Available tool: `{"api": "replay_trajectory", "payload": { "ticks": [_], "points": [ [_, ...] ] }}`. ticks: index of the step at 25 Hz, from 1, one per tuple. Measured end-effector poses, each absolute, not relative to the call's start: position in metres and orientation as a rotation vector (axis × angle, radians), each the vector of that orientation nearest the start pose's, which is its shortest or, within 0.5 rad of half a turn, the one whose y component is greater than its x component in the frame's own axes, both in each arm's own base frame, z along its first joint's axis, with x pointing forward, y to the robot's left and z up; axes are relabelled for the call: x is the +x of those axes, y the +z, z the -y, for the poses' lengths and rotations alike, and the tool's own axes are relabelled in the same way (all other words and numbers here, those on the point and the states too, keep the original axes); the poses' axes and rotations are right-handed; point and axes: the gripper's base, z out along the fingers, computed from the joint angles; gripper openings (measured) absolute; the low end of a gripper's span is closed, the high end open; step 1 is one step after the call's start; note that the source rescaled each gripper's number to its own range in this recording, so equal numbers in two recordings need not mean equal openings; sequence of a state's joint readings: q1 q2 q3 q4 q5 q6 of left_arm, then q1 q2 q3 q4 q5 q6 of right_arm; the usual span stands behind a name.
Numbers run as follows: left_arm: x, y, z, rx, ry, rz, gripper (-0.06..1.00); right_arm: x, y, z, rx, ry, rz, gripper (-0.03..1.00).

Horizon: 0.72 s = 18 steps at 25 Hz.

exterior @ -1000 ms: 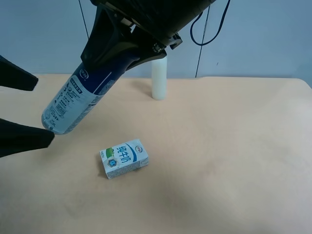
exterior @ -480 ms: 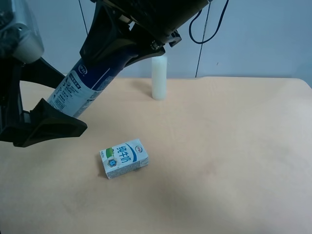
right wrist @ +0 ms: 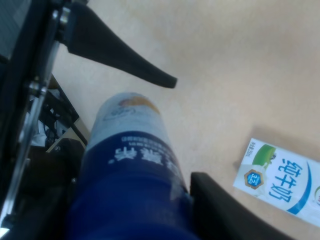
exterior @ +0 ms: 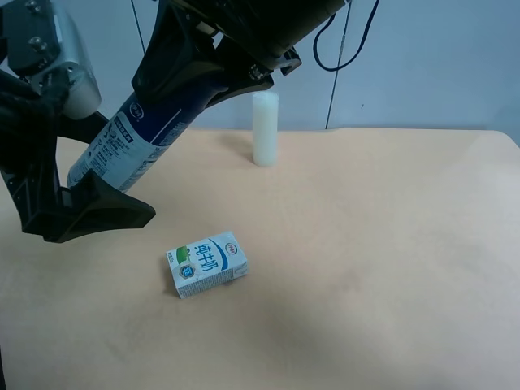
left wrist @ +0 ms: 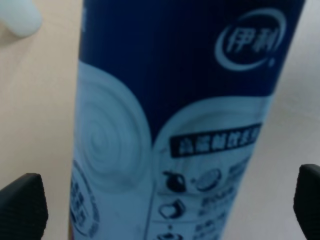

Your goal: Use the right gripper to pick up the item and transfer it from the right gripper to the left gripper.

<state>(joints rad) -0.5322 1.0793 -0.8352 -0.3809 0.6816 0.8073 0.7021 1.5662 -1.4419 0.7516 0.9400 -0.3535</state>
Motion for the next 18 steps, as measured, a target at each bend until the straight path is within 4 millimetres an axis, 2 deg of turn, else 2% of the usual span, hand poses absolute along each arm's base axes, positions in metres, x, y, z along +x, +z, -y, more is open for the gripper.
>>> {"api": "replay_trajectory", "payload": {
  "ticks": [2, 4, 8, 11, 12, 18],
  "points": [
    [0.1757, 0.3071, 0.1280, 1.269, -0.289, -1.995, 0.92, 0.2274, 0.3626, -0.2581, -0.957, 1.082, -2.308, 0.00],
    [0.1772, 0.3057, 0.1289, 1.271, -0.288, -1.998, 0.77, 0.2274, 0.3626, -0.2581, -0.957, 1.082, -2.308, 0.00],
    [0.1773, 0.3064, 0.1296, 1.259, -0.300, -1.995, 0.41, 0.2273, 0.3626, -0.2581, -0.957, 1.083, -2.308, 0.00],
    [0.1775, 0.3068, 0.1300, 1.263, -0.297, -1.985, 0.03, 0.2271, 0.3631, -0.2588, -0.952, 1.092, -2.305, 0.00],
    [0.1768, 0.3066, 0.1305, 1.273, -0.299, -1.982, 0.00, 0.2270, 0.3632, -0.2589, -0.951, 1.095, -2.305, 0.00],
    [0.1767, 0.3066, 0.1307, 1.285, -0.296, -1.973, 0.00, 0.2272, 0.3632, -0.2589, -0.947, 1.094, -2.305, 0.00]
  ]
}}
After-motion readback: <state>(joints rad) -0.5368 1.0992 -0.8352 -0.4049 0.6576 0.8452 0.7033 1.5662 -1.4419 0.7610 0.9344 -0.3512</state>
